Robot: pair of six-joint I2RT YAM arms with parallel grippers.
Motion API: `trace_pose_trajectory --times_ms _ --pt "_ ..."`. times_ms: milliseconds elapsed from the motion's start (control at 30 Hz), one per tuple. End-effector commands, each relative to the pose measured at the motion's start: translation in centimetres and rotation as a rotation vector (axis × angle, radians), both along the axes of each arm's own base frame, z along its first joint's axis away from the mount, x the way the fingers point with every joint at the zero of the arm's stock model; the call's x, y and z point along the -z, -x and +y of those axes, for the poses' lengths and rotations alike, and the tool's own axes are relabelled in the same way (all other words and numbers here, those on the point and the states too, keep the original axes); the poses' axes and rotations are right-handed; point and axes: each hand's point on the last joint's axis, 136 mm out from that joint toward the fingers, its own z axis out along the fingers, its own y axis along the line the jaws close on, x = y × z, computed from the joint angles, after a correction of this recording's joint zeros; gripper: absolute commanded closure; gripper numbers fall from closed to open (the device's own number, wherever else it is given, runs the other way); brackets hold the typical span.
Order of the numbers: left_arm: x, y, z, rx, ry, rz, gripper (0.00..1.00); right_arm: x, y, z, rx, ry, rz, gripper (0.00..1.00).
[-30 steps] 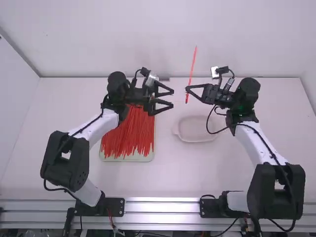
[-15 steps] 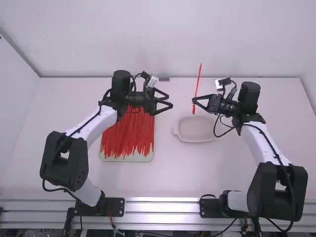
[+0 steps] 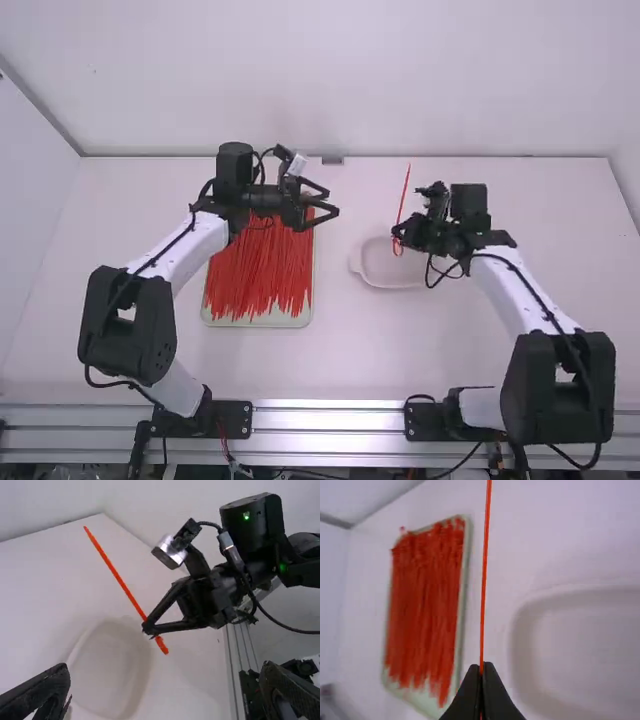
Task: Fasten the cable tie
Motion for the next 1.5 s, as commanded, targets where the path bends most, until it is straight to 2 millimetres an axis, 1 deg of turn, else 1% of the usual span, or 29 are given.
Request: trace_pose_trajectory --times_ms 0,100,133,200,233,267,333,467,500,533,567,600,633,700,733,767,900,1000,1033,1067,1167,1200,1233,1267,1333,1433,1467 --pt "-1.1 -0.1 -0.2 0.018 0.009 -0.042 0.01 1.2 -1.6 -1.4 0.071 0.162 -0.036 1.0" --pt "-1.1 -0.3 0.1 0.01 0.009 -0.041 0.01 3.5 -1.9 -1.5 0.092 0.237 0.002 1.0" --pt "-1.1 -0.3 0.1 0.009 0.009 -0.04 0.01 3.7 -1.9 -1.5 0.091 0.239 0.004 1.0" --pt "-1.1 -0.4 0.3 0.003 0.009 -0.038 0.01 5.6 -2.2 -0.8 0.065 0.254 0.028 1.0" --pt "-1.1 -0.4 0.3 0.004 0.009 -0.038 0.01 6.2 -2.2 -0.6 0.059 0.254 0.036 1.0" --pt "-1.1 -0.4 0.3 0.004 0.009 -0.038 0.01 6.6 -2.3 -0.6 0.06 0.254 0.044 1.0" --pt "-1.1 -0.4 0.3 0.005 0.009 -0.038 0.01 8.1 -2.3 -0.6 0.063 0.254 0.08 1.0" --pt "-1.1 -0.4 0.3 0.005 0.009 -0.038 0.01 9.6 -2.2 -0.6 0.059 0.262 0.111 1.0" --pt "-1.1 -0.4 0.3 0.005 0.009 -0.038 0.01 9.8 -2.2 -0.7 0.059 0.262 0.115 0.98" --pt "-1.1 -0.4 0.3 0.004 0.009 -0.039 0.01 9.8 -2.1 -0.7 0.059 0.264 0.118 0.87" --pt "-1.1 -0.4 0.3 0.004 0.009 -0.039 0.01 9.8 -2.1 -0.7 0.06 0.267 0.12 0.79" --pt "-1.1 -0.4 0.3 0.004 0.009 -0.039 0.01 9.8 -2.2 -0.8 0.064 0.271 0.118 0.65" --pt "-1.1 -0.4 0.3 0.004 0.009 -0.039 0.01 9.8 -2.2 -0.9 0.065 0.273 0.115 0.57" --pt "-1.1 -0.4 0.3 0.005 0.01 -0.039 0.01 9.7 -2.2 -0.8 0.065 0.271 0.114 0.36" --pt "-1.1 -0.4 0.3 0.004 0.009 -0.039 0.01 9.7 -2.3 -0.8 0.065 0.271 0.113 0.3" --pt "-1.1 -0.4 0.3 0.002 0.008 -0.039 0.01 9.6 -2.3 -0.8 0.063 0.268 0.112 0.02" --pt "-1.7 -0.5 1.1 -0.026 0.015 -0.008 0.01 9.0 -2.0 -0.5 0.047 0.259 0.128 0.02" --pt "-2.3 -0.4 2.0 -0.048 0.003 -0.034 0.01 7.8 -1.9 -0.4 0.031 0.261 0.133 0.02" --pt "-2.5 -0.6 2.6 -0.082 -0.01 -0.028 0.01 7.0 -1.8 -0.4 0.022 0.265 0.125 0.02" --pt "-2.5 -0.7 2.8 -0.096 -0.016 -0.023 0.01 6.7 -1.8 -0.4 0.023 0.265 0.123 0.02" --pt "-3.4 -0.3 3.7 -0.113 -0.013 -0.015 0.01 4.7 -1.4 -0.5 0.025 0.262 0.108 0.02" --pt "-3.4 -0.2 3.8 -0.114 -0.013 -0.013 0.01 4.4 -1.4 -0.5 0.025 0.261 0.105 0.02" --pt "-3.6 -0.1 4.0 -0.122 -0.016 -0.006 0.01 3.6 -1.1 -0.5 0.026 0.259 0.096 0.02" --pt "-3.6 0.2 4.3 -0.131 -0.026 -0.003 0.01 2.6 -0.8 -0.6 0.028 0.258 0.082 0.02" --pt "-3.6 0.6 4.5 -0.128 -0.037 -0.012 0.01 1.7 -0.5 -0.7 0.032 0.256 0.069 0.02" --pt "-3.9 2.0 4.5 -0.113 -0.059 -0.021 0.01 -0.6 0.9 -1.0 0.035 0.253 0.046 0.02" --pt "-3.9 2.0 4.5 -0.113 -0.059 -0.021 0.01 -0.6 0.9 -1.0 0.035 0.253 0.046 0.02"
